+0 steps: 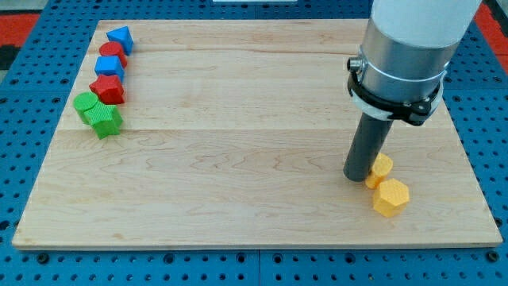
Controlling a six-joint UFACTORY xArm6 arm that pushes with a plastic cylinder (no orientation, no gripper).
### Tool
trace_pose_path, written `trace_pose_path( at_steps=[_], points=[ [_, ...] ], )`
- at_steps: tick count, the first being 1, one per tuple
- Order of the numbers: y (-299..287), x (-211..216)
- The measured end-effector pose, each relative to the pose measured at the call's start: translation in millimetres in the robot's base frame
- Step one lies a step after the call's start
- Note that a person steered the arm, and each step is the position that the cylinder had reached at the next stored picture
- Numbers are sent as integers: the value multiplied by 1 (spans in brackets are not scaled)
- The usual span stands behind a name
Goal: Slide the green star to the center
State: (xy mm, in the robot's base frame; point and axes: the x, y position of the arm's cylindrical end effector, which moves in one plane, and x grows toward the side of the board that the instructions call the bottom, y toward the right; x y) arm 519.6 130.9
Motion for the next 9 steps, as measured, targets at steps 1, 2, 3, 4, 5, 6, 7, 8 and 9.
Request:
trace_pose_path(
  at_steps=[1, 2, 3, 4, 5, 6, 7, 8, 9],
  points=[
    [8, -8],
    [8, -8],
    [-21, -6],
    [-84, 9],
    [-152, 14],
    [-205, 14],
    [-257, 14],
    [-306, -2],
    [-346, -26]
  ],
)
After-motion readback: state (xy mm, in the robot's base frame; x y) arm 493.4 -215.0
